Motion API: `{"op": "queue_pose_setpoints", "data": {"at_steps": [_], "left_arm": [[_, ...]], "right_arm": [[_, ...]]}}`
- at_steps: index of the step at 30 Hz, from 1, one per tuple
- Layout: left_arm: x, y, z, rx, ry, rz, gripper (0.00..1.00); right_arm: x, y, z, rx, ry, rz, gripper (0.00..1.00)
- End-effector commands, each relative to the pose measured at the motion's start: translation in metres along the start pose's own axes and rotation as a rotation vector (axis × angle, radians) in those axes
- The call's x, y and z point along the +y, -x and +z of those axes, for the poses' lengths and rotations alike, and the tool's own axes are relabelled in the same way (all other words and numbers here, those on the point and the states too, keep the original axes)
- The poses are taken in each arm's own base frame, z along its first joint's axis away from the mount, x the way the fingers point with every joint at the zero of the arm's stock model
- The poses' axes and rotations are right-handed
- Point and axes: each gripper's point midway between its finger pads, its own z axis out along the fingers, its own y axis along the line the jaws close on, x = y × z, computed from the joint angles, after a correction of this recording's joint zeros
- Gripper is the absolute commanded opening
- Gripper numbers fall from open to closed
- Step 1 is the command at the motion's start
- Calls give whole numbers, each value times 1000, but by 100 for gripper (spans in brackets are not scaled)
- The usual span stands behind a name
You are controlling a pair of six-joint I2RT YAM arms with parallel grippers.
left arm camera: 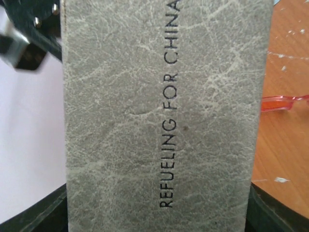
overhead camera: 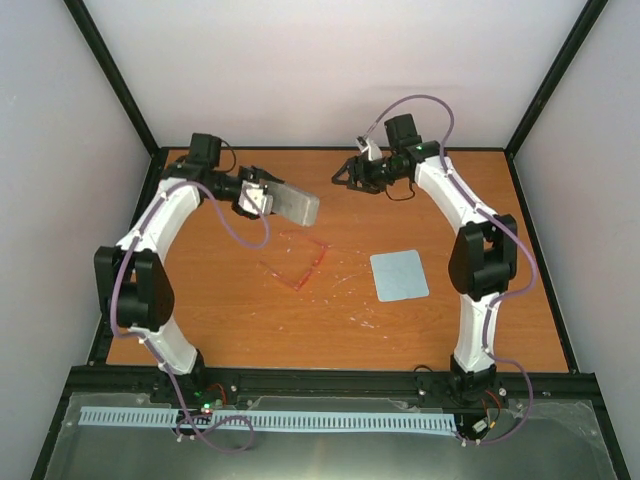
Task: Organize the sunglasses
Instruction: Pick up the sunglasses case from the center of the board, then open the sunglasses case.
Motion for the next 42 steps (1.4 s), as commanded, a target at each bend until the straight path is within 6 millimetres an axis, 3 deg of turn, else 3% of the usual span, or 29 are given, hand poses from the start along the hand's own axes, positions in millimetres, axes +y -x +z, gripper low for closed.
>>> {"op": "queue_pose_setpoints", "data": {"at_steps": [1, 3, 6, 7, 10, 13, 16, 20, 27, 42], "left_arm": [[-36, 15, -10, -3, -288, -398, 7], [-31, 11, -9, 11, -323, -531, 5], [-23, 6, -5, 26, -316, -673, 4], [-22, 8, -5, 14, -311, -702, 4], [-4, 18, -3, -65, -278, -816, 4], [18, 27, -3, -177, -245, -919, 4], [31, 41, -3, -317, -237, -1001, 4], [36, 58, -5, -446, -236, -1029, 4], [42, 73, -8, -576, -230, -1039, 3], [41, 101, 6, -646, -289, -1015, 3]], "right_arm": [[-11, 12, -32, -175, -446, -278, 67], [-7, 5, -35, -236, -516, -428, 70], [22, 5, -51, -462, -450, -611, 81], [15, -8, -50, -503, -428, -626, 87], [26, -12, -61, -649, -341, -623, 99], [40, -25, -42, -598, -183, -680, 99], [54, -39, -38, -672, -63, -815, 98], [62, -46, -28, -679, 30, -935, 98], [100, -64, -46, -769, 250, -1038, 100], [130, -44, -53, -804, 610, -1016, 97]]}}
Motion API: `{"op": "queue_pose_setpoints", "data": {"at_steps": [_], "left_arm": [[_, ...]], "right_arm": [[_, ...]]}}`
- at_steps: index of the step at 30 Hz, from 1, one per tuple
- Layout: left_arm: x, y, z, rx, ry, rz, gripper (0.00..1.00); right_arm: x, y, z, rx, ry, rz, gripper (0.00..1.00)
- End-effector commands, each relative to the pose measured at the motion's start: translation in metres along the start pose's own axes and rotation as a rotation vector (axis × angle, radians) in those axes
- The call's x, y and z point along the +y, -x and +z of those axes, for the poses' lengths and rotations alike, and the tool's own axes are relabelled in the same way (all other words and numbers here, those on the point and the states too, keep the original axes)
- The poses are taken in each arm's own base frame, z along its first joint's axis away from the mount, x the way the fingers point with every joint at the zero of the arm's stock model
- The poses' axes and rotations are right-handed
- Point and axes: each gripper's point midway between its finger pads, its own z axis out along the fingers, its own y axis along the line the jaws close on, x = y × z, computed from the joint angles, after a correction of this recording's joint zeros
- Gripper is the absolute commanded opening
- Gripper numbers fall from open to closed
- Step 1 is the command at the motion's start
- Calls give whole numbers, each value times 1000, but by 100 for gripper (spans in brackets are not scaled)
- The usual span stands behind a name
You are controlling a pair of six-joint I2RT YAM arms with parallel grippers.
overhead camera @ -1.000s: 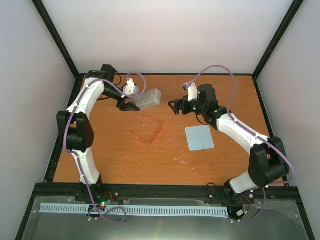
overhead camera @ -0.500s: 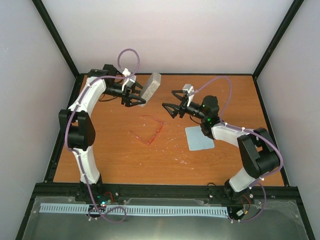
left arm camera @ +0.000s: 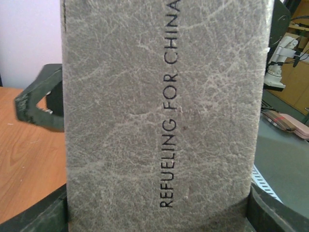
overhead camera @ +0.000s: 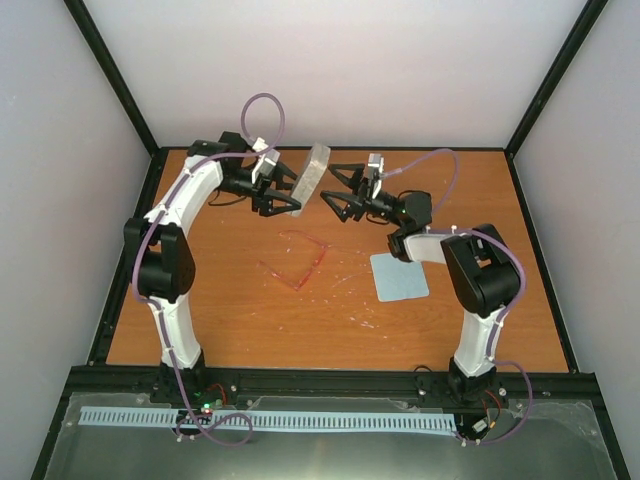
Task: Organize the sunglasses
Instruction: Open the sunglasses case.
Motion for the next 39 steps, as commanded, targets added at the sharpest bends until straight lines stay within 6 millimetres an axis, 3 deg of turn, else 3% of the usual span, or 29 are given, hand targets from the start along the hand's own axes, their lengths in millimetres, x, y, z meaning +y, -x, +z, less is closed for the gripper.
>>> {"op": "queue_pose_setpoints", "data": {"at_steps": [1, 17, 27, 36, 39], "left_arm": [[-10, 15, 11, -55, -51, 12, 3], [15, 16, 18, -61, -68, -35, 3], [13, 15, 27, -39, -79, -28, 3], [13, 15, 30, -39, -87, -21, 5], [13, 14, 31, -32, -86, -19, 20]], "right_arm": [[24, 33, 6, -76, 173, -23, 96], [47, 38, 6, -40, 250, -32, 94], [40, 38, 14, -53, 247, -19, 87], [39, 35, 17, -39, 262, 13, 50], [39, 35, 18, -35, 273, 15, 30]]}}
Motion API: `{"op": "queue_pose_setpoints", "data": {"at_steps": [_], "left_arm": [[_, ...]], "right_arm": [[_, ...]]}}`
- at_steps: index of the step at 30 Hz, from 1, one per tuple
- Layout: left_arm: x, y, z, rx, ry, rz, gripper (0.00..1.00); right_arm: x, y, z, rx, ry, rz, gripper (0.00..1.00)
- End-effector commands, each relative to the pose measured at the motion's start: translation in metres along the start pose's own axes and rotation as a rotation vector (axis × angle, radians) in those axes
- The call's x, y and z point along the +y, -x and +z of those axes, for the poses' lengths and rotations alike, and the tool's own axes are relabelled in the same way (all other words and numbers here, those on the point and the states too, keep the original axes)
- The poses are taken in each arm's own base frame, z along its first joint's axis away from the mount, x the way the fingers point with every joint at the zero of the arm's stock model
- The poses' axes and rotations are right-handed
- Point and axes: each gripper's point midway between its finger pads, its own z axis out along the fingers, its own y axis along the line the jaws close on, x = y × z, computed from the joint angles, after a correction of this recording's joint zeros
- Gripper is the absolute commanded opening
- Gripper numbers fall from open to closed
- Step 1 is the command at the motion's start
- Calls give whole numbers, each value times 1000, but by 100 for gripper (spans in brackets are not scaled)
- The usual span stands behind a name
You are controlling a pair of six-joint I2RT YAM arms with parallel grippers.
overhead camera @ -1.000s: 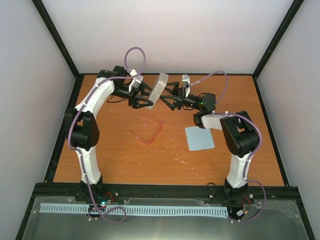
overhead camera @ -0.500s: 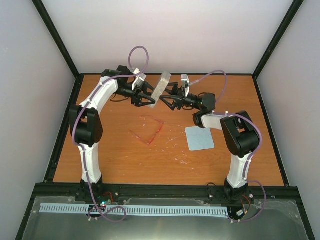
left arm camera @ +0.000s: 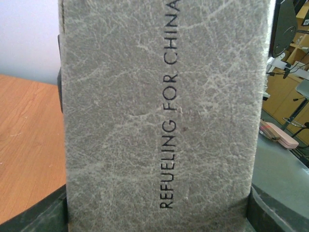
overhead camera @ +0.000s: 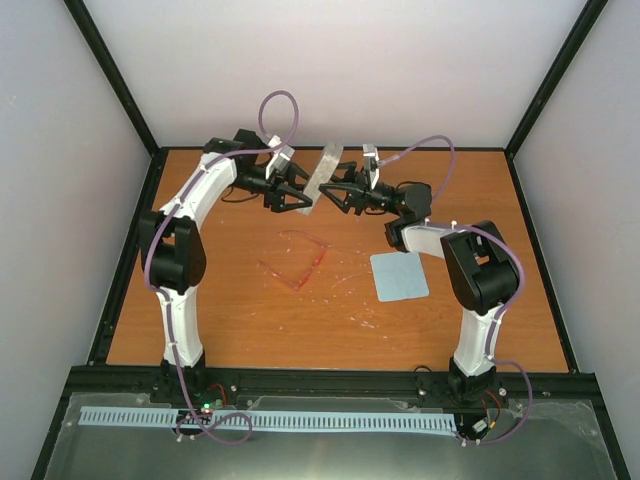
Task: Organize the sunglasses
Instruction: Open the sunglasses case.
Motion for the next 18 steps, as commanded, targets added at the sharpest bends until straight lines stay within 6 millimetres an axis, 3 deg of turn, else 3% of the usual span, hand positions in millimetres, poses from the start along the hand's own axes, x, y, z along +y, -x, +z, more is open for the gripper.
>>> {"op": "queue_pose_setpoints", "data": {"at_steps": [1, 2, 3, 4, 7, 12, 14, 18], "left_arm": [[-7, 21, 7, -35, -32, 89, 29], [-7, 21, 7, -35, -32, 85, 47], [-5, 19, 7, -21, -24, 79, 76], [-2, 16, 7, 4, -9, 75, 97], [13, 11, 2, 94, 73, 73, 99], [50, 20, -39, 138, 343, 120, 99], [55, 27, -50, 144, 424, 174, 99], [52, 36, -52, 126, 443, 170, 100]], "right_arm": [[28, 17, 6, -52, 118, -144, 25], [28, 18, 6, -52, 120, -144, 22], [27, 18, 7, -52, 122, -140, 20], [27, 19, 7, -53, 122, -140, 16], [24, 21, 3, -62, 102, -136, 7], [13, 23, -10, -64, 1, -134, 3], [5, 19, -12, -33, -55, -128, 3], [-7, 18, -14, -5, -145, -120, 3]]}}
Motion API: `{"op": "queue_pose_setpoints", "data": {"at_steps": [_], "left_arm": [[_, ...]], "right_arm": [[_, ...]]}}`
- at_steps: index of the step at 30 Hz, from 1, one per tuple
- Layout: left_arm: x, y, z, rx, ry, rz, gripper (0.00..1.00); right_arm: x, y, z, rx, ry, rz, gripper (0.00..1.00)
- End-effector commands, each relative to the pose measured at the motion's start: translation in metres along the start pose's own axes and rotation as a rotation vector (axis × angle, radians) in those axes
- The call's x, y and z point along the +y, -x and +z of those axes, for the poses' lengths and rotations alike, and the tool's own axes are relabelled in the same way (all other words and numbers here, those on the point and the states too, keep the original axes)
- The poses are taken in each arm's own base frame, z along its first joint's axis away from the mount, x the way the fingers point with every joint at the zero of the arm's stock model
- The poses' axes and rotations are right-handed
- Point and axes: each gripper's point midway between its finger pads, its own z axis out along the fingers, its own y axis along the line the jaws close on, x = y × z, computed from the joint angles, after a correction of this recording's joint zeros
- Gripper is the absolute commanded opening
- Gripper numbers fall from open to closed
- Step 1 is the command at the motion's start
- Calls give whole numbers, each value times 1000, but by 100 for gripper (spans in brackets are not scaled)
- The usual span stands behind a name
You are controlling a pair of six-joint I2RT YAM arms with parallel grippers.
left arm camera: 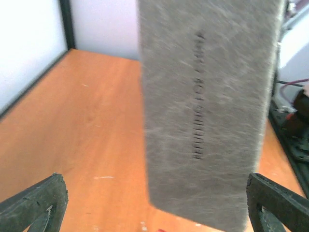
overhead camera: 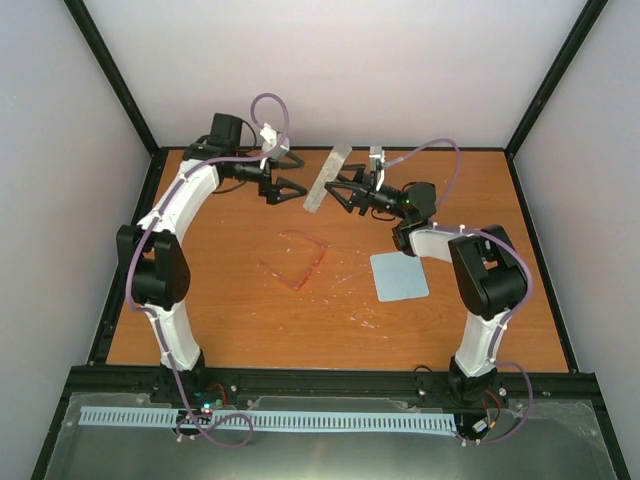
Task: Organize the sunglasses
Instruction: Open the sunglasses case.
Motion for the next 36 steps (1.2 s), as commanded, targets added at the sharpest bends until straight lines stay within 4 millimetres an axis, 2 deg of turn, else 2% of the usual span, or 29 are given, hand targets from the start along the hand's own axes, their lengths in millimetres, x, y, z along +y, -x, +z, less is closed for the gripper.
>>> {"op": "queue_pose_setpoints", "data": {"at_steps": [1, 4, 6, 7, 10, 16, 21, 27, 36], "left_arm": [[20, 33, -17, -44, 129, 73, 100], [17, 36, -14, -71, 101, 51, 99], [14, 38, -9, -75, 82, 58, 93], [12, 41, -7, -77, 74, 67, 89], [5, 42, -1, -78, 48, 68, 68], [-16, 42, 6, -92, -31, 81, 70], [-23, 39, 9, -93, -47, 80, 75], [-21, 39, 12, -100, -46, 84, 75], [-4, 35, 18, -93, -1, 76, 74]], "right_arm": [[15, 27, 3, -9, -26, -132, 3], [11, 28, 5, 12, -56, -132, 3], [8, 30, 5, 12, -80, -133, 3], [6, 31, 5, 11, -93, -134, 3], [-1, 34, 6, 15, -135, -142, 3], [-13, 32, 6, 27, -189, -151, 3], [-11, 34, 9, 21, -176, -147, 3], [-3, 33, 11, 29, -139, -135, 3], [21, 27, 8, 43, -68, -106, 3]]}}
